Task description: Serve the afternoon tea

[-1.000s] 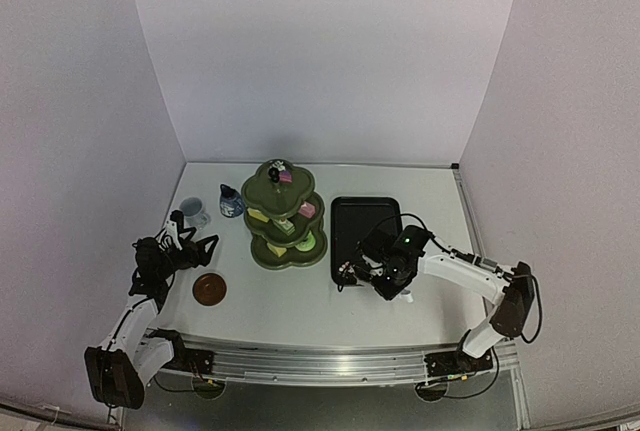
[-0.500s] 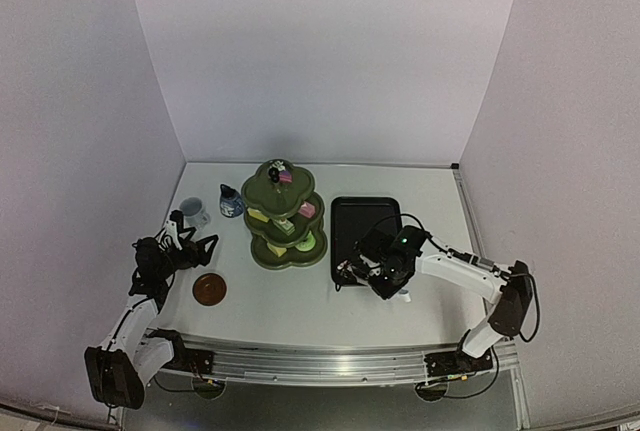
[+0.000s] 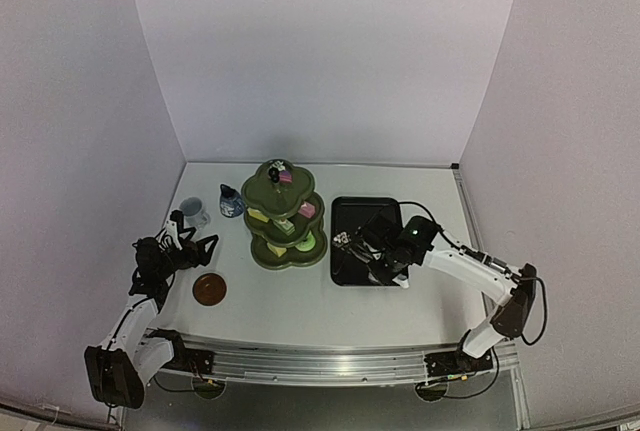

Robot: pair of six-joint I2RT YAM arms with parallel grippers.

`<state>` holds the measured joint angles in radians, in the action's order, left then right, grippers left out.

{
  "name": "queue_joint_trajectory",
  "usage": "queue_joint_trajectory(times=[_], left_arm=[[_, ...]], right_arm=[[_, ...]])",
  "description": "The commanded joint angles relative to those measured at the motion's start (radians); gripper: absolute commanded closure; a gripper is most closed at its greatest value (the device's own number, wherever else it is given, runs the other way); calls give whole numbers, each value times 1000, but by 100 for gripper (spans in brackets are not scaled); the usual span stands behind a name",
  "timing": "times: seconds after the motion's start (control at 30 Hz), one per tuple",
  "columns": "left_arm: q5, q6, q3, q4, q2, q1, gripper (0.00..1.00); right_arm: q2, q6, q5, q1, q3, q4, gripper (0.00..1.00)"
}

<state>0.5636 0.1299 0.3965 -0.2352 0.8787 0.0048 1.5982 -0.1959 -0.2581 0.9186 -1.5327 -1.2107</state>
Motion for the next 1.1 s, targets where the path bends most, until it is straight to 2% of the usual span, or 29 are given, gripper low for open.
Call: queue_joint_trajectory(times=[0.0,0.13,0.37,0.53,0.67,0.77,1.07], left_arm=[[-7,-7,26,-25,6,-2,1],[-5,-3,28,-26,5,-2,1],[-41,43,19,-21,-22,-2,0],[-72,122,3,-13,-51,25,1],[-94,145,-11,5,-68,59,0],[-99,154,-17,6,-70,70,0],[-100,169,-20,-9,-58,74,0]], right_arm=[[-77,-47,-149,-15,-121,22,100],[-85,-34,-194,-20,-284,44,100],[-41,79,-90,0,-524,193,100],[98,178,-14,62,-667,245,100],[207,284,-12,140,-774,246,100],[263,321,-26,175,-806,244,100],[337,331,-117,178,-794,197,100]])
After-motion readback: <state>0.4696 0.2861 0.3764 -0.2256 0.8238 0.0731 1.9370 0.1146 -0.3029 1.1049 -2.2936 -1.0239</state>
